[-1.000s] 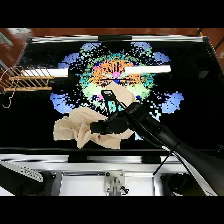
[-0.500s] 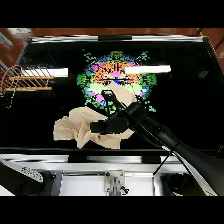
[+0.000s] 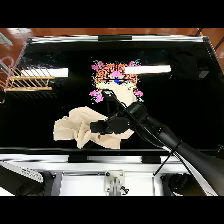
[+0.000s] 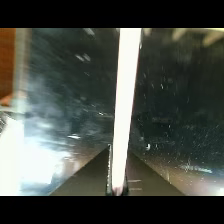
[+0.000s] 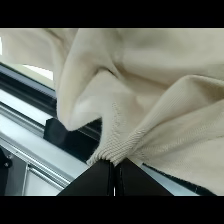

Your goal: Fold the shirts.

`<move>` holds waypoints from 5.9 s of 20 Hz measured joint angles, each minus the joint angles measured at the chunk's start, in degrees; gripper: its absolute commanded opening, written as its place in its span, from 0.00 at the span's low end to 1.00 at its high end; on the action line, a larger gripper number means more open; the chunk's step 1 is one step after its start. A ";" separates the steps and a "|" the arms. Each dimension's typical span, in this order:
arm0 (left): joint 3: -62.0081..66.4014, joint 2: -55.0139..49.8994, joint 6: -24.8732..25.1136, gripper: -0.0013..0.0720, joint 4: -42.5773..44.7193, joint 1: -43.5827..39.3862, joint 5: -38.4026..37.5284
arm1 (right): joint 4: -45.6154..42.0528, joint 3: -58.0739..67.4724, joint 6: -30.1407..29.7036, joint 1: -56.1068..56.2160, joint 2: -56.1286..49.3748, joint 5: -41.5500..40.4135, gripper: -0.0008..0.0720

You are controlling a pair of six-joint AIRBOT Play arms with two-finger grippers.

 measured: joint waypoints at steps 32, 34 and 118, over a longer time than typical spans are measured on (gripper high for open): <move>-60.87 82.95 -46.69 0.07 15.93 -92.37 -26.88 | -4.81 0.02 -14.12 -24.52 4.24 -5.73 0.11; -63.80 83.43 -49.20 0.07 17.66 -100.87 -27.43 | -2.62 0.02 -14.38 -24.79 4.24 -5.55 0.11; -69.72 69.26 -61.24 0.07 21.29 -113.81 4.83 | 16.72 19.26 -37.48 -17.11 10.32 -33.90 0.10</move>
